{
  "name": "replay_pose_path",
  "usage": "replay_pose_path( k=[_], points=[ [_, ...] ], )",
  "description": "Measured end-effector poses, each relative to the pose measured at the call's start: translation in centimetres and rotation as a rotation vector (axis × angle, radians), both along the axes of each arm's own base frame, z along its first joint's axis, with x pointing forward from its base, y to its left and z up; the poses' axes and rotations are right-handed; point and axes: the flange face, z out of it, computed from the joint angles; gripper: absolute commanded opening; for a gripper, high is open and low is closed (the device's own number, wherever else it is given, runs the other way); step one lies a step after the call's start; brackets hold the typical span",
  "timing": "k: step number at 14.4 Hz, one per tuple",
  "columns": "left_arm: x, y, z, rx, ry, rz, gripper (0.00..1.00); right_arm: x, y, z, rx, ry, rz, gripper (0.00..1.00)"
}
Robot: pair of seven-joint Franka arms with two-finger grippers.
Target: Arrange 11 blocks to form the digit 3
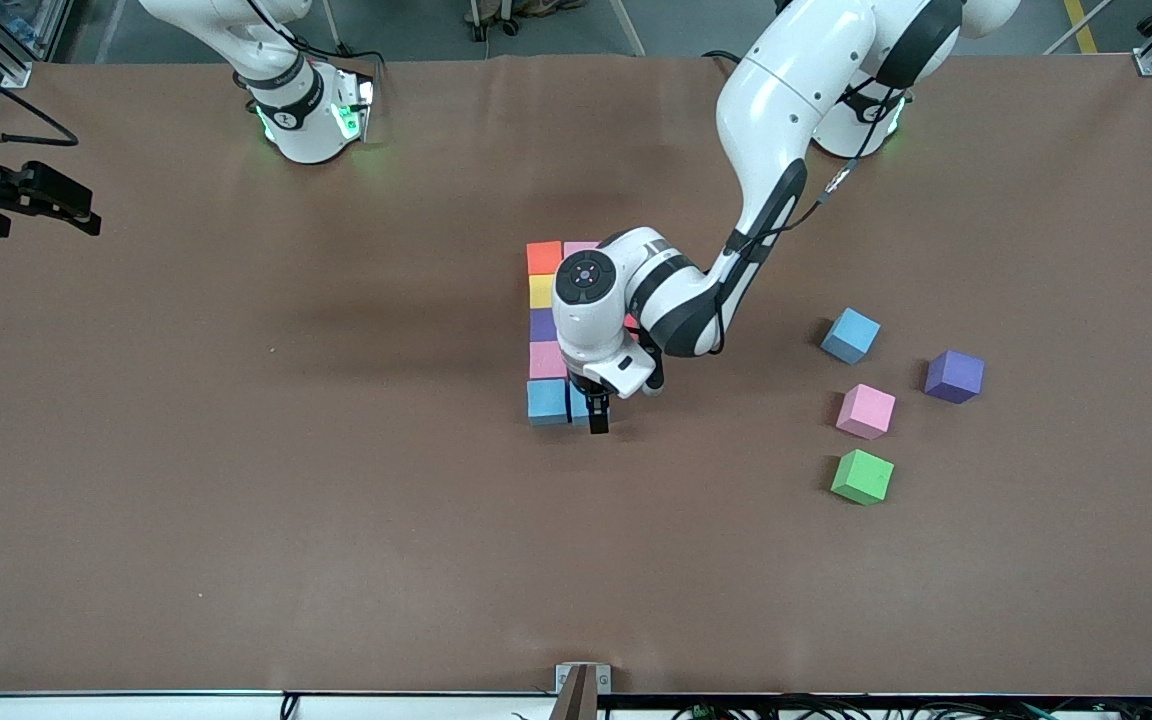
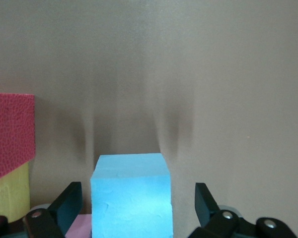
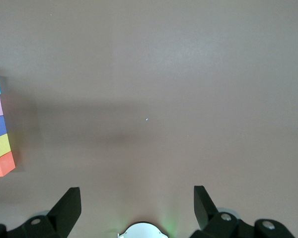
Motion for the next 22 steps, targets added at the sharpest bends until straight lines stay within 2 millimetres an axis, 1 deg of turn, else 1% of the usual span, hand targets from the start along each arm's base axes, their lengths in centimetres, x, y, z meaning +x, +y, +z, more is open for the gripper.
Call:
replay_pose_path(
  k=[2,4,5,7,8,9,11,13,15,19,22],
  points=[
    [0.2,-0.1,0.8,-0.002,-0.007,-0.022,1.00,0.0,0.0,0.0,0.000,-0.001,0.000,1.00],
    [0.4,0.1,2.4,0.008,-0.009,-0.041,1.00,0.0,0.0,0.0,0.000,-0.004,0.000,1.00],
    [0.6,0.3,3.7,0.014,-0.012,-0.057,1.00,0.1,0.0,0.0,0.000,-0.008,0.000,1.00],
    [1.0,1.0,7.1,0.037,-0.013,-0.097,1.00,0.3,-0.2,0.1,0.000,-0.022,-0.003,1.00],
    [1.2,1.7,8.7,0.055,-0.007,-0.113,1.00,0.3,-0.3,0.2,0.002,-0.027,-0.005,1.00],
    [1.8,2.9,10.3,0.077,0.003,-0.131,1.00,0.3,-0.3,0.2,0.010,-0.032,-0.008,1.00],
    [3.3,6.3,12.5,0.108,0.021,-0.174,1.00,0.4,-0.5,0.3,0.027,-0.037,-0.014,1.00],
    [4.3,10.4,13.3,0.138,0.047,-0.245,1.00,0.3,-0.6,0.4,0.033,-0.039,-0.017,1.00],
    [4.9,14.6,13.9,0.163,0.076,-0.315,1.00,0.3,-0.6,0.5,0.033,-0.041,-0.018,1.00],
    [5.4,22.5,15.3,0.196,0.128,-0.439,1.00,0.1,-0.5,1.0,0.033,-0.051,-0.015,1.00],
    [5.2,27.8,15.3,0.196,0.180,-0.534,1.00,0.0,-0.4,1.1,0.033,-0.053,-0.013,1.00]
  ],
)
